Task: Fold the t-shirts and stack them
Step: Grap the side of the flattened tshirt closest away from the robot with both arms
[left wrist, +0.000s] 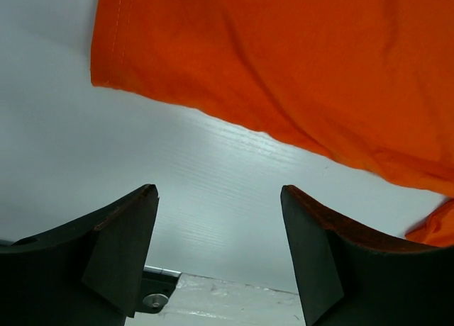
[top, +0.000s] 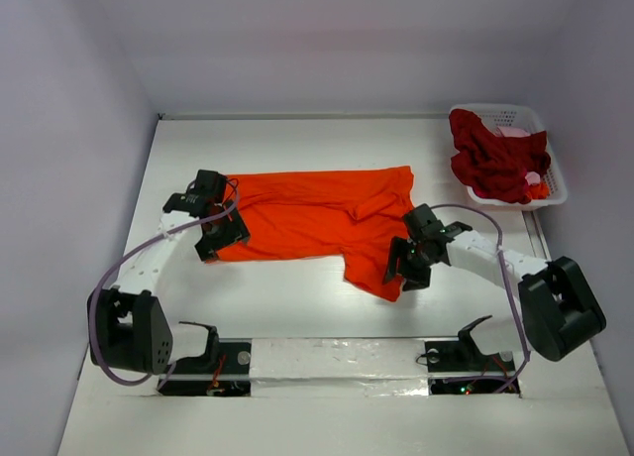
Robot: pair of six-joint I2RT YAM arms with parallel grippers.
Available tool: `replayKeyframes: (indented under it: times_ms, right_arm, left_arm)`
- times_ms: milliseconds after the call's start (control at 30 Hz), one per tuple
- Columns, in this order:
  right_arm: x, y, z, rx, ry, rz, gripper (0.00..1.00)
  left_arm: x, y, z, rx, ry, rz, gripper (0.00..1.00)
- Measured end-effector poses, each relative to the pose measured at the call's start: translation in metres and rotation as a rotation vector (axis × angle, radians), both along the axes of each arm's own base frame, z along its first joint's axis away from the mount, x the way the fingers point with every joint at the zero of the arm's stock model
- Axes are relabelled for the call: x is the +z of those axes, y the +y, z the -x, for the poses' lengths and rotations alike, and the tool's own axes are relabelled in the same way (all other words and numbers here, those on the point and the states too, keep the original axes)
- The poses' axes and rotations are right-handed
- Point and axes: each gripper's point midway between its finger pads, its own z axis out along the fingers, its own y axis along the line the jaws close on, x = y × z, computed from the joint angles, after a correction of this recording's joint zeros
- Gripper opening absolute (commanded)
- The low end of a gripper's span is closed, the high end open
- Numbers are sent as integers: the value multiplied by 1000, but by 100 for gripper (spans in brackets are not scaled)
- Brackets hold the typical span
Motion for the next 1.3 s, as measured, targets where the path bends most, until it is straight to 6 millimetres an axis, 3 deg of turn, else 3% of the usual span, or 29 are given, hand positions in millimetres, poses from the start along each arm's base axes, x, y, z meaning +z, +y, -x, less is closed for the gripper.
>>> replayKeyframes:
  times_ms: [167, 600, 900, 1100, 1300]
  right_arm:
    - [4, 12, -11, 24, -21, -19, 53]
    - [14, 20, -11, 25, -50, -47, 55]
    - [17, 19, -10, 17, -53, -44, 54]
    - [9, 20, -8, 21, -20, -42, 55]
    - [0, 22, -1, 30, 44, -43, 54]
  left_arm:
    - [12, -1, -18, 4, -38, -4, 68]
    - [26, 8, -30, 26, -70, -48, 69]
    - [3, 39, -34, 84, 27, -120, 68]
    - [1, 49, -34, 91, 53, -120, 69]
    - [5, 58, -50, 90, 61, -125, 69]
